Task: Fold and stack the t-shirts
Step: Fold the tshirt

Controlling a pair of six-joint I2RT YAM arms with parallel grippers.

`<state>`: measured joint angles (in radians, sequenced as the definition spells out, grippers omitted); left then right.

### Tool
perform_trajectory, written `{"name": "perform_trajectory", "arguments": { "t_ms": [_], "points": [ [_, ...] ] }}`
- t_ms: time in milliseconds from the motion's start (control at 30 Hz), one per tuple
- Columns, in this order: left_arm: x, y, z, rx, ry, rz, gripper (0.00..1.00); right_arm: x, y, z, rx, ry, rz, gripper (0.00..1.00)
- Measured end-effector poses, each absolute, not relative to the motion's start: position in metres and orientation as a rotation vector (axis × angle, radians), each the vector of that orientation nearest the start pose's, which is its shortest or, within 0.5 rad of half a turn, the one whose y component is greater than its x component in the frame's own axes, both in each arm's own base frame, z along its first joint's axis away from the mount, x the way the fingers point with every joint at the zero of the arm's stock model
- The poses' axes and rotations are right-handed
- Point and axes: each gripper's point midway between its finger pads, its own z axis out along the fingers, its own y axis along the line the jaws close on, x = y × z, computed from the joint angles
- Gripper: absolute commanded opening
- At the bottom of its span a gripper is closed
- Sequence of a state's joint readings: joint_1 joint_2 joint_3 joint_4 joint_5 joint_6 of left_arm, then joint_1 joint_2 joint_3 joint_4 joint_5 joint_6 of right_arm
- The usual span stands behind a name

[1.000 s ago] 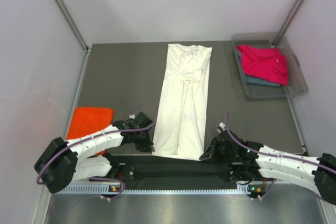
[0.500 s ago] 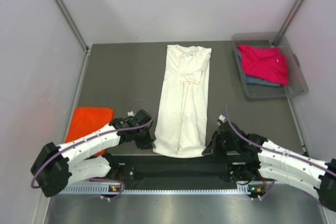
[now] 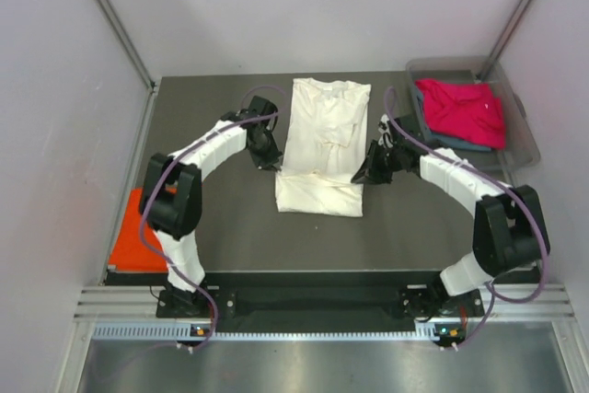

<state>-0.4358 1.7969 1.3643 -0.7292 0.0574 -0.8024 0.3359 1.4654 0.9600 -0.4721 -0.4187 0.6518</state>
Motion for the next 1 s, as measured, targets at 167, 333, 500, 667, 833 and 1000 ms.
{"name": "perform_trajectory", "arguments": {
  "t_ms": [167, 333, 500, 667, 833, 1000],
  "points": [
    [0.395, -0.210, 0.067, -0.436, 2.800, -0.438, 0.00, 0.323, 0.201, 0.101, 0.234, 2.671, 0.896, 0.00],
    [0.418, -0.213, 0.068, -0.388, 2.799, -0.485, 0.00, 0.347, 0.191, 0.089, 0.255, 2.689, 0.895, 0.00],
    [0.433, -0.217, 0.078, -0.355, 2.771, -0.545, 0.00, 0.360, 0.179, 0.089, 0.275, 2.689, 0.905, 0.00],
    [0.442, -0.219, 0.073, -0.348, 2.775, -0.578, 0.00, 0.380, 0.175, 0.098, 0.266, 2.659, 0.932, 0.00],
    [0.453, -0.220, 0.065, -0.360, 2.780, -0.597, 0.00, 0.396, 0.175, 0.095, 0.263, 2.660, 0.957, 0.00],
    [0.467, -0.215, 0.063, -0.387, 2.770, -0.626, 0.00, 0.404, 0.177, 0.082, 0.253, 2.694, 0.967, 0.00]
  ]
}}
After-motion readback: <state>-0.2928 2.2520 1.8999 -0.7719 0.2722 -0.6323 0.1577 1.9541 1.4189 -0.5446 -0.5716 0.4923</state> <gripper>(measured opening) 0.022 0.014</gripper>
